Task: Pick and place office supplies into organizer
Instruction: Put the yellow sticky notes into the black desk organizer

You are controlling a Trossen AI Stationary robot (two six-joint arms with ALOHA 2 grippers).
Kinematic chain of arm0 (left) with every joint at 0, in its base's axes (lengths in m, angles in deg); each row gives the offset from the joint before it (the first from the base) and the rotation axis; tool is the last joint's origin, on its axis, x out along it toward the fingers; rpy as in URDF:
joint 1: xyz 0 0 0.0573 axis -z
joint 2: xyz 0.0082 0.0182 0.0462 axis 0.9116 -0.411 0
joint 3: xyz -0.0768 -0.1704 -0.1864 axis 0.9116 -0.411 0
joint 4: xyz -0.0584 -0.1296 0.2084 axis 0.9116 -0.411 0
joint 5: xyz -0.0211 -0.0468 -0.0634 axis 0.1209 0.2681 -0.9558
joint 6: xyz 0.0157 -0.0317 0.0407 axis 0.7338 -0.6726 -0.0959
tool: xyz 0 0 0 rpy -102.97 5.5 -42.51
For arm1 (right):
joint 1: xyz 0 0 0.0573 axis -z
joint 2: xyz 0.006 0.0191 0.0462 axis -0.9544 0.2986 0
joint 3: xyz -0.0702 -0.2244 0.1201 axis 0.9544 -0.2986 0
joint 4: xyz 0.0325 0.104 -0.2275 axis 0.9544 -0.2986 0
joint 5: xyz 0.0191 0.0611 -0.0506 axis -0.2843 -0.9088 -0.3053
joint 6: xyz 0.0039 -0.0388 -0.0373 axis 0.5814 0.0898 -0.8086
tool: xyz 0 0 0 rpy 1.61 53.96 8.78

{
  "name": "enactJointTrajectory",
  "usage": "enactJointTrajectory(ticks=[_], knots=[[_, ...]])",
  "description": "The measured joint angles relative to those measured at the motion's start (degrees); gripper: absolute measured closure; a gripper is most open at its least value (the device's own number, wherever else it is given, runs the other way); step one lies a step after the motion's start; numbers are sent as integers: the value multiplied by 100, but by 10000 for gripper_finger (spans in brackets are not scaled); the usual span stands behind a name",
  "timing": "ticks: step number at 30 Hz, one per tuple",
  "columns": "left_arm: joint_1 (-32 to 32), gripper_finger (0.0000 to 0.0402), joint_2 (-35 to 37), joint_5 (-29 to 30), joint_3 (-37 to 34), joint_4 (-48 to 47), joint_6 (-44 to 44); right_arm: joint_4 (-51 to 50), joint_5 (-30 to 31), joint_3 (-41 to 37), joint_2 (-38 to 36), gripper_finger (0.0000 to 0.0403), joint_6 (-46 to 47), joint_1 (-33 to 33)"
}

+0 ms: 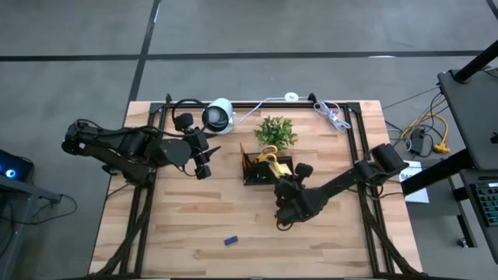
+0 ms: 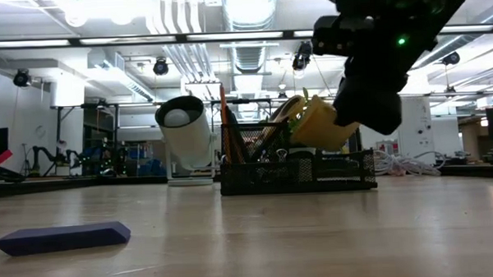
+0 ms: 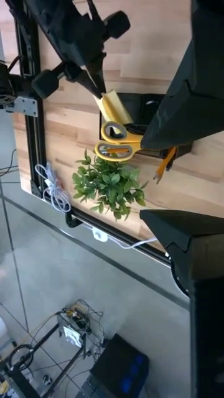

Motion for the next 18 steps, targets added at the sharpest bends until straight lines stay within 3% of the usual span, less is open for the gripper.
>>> enactJointTrajectory(ticks=[18], knots=[[2,250,-10,-39,0,-17,-1,-15,-343,-22,-7,394,-152,338]])
